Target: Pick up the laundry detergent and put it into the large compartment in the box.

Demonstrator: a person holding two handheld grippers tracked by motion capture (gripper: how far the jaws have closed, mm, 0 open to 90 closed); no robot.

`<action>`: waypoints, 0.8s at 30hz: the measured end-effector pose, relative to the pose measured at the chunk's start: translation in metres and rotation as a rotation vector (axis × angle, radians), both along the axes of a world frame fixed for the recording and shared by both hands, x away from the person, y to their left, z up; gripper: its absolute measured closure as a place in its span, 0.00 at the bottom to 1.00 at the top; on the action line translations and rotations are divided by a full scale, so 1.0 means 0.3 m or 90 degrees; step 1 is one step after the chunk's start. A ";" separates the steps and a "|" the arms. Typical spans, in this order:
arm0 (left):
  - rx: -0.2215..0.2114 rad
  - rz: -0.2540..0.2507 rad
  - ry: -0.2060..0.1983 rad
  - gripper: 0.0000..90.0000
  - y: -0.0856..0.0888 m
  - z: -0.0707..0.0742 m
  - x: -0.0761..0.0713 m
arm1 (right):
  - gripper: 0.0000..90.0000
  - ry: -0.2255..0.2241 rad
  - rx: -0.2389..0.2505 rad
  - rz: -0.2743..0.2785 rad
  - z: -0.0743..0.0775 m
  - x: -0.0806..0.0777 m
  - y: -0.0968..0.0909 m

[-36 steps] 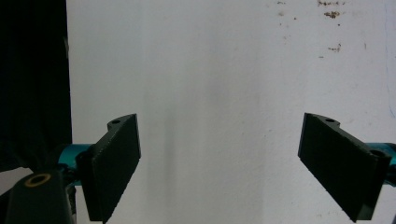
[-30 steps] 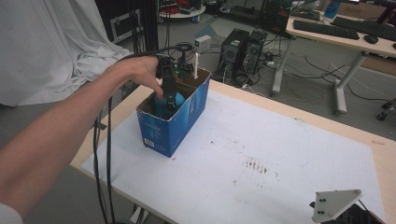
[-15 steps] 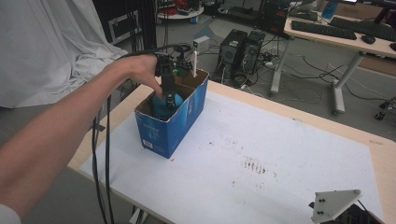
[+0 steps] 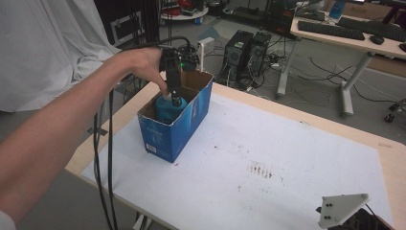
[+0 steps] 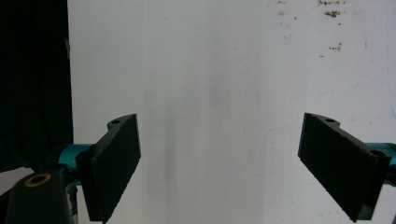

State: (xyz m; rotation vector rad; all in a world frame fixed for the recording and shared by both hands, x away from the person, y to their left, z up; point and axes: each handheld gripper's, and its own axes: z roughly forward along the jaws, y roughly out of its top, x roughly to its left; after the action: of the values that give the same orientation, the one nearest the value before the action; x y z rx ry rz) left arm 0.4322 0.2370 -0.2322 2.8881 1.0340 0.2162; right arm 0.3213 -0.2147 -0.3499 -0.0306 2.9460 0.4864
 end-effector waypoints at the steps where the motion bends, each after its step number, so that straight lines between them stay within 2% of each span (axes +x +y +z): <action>1: 0.000 -0.004 -0.005 0.27 -0.009 0.011 -0.001 | 0.14 0.000 0.000 0.000 0.000 0.000 0.000; 8: 0.008 -0.032 -0.029 0.27 -0.081 0.070 -0.010 | 0.14 -0.001 0.001 0.000 0.000 -0.001 0.000; 15: 0.011 -0.090 -0.057 0.25 -0.179 0.114 -0.026 | 0.14 -0.001 0.001 0.000 0.000 0.000 -0.001; 21: 0.016 -0.139 -0.062 0.20 -0.269 0.140 -0.041 | 0.14 -0.002 0.003 -0.002 0.001 0.001 -0.008; 24: 0.004 -0.164 -0.064 0.19 -0.315 0.142 -0.052 | 0.14 -0.002 0.002 -0.002 0.002 0.001 -0.009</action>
State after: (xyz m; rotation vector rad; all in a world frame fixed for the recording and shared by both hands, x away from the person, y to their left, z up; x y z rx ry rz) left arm 0.4166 0.1425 -0.1895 2.9427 0.6377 0.3438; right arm 0.3215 -0.2175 -0.3493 -0.0259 2.9417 0.4900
